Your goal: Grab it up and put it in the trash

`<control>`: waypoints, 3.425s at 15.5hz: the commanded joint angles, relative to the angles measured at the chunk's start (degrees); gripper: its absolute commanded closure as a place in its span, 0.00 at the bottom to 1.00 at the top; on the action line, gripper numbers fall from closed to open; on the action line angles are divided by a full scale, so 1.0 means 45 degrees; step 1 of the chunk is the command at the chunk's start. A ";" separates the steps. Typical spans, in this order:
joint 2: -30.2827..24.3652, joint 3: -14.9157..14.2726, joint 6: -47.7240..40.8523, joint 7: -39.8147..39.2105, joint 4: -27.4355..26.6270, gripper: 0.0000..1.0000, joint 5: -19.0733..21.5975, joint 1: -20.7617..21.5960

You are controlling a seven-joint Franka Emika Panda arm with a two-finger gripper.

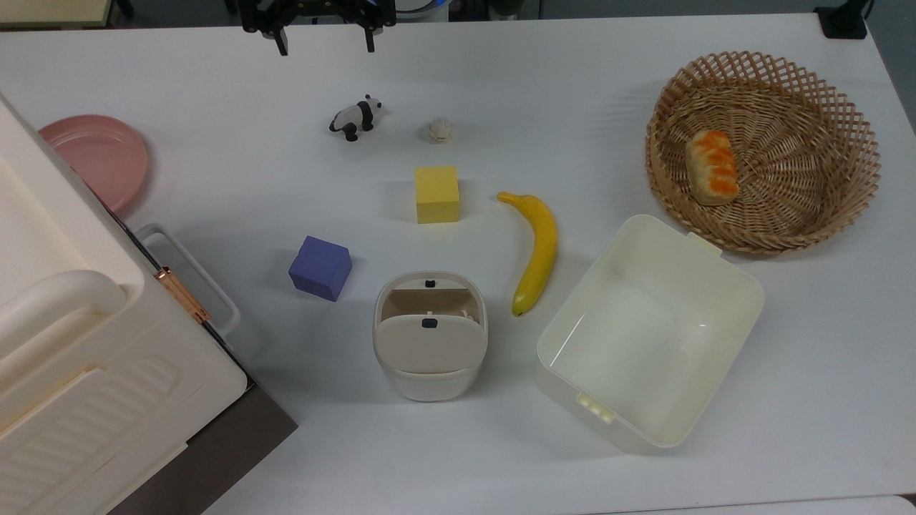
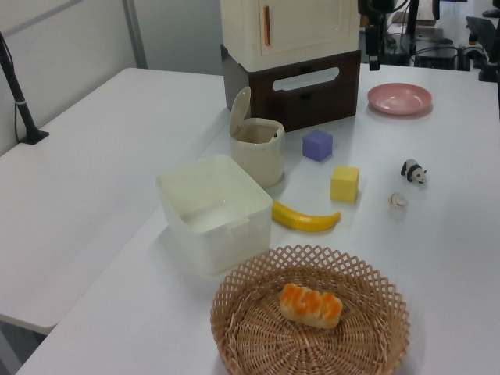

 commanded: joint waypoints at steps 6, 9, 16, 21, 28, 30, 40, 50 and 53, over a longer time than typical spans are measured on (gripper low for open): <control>0.0241 0.0033 -0.0057 -0.0215 -0.0155 0.01 -0.0167 0.0393; 0.0282 0.0033 -0.0057 -0.0254 -0.0932 0.01 -0.0283 0.0863; -0.1532 0.0696 0.3257 -0.0313 -0.6302 0.01 -0.0831 0.1801; -0.2374 0.1262 0.4588 -0.0313 -0.8277 0.04 -0.0851 0.1820; -0.1206 0.1303 0.5411 -0.0293 -0.8554 0.21 -0.1085 0.2054; -0.0737 0.1303 0.5974 -0.0216 -0.8554 0.22 -0.1085 0.2268; 0.0418 0.1303 0.6642 -0.0195 -0.8535 0.46 -0.1104 0.2465; -0.0498 0.1303 0.5551 -0.0332 -0.8126 0.95 -0.1104 0.2387; -0.0987 0.1283 0.4691 -0.0332 -0.7230 0.97 -0.1085 0.2309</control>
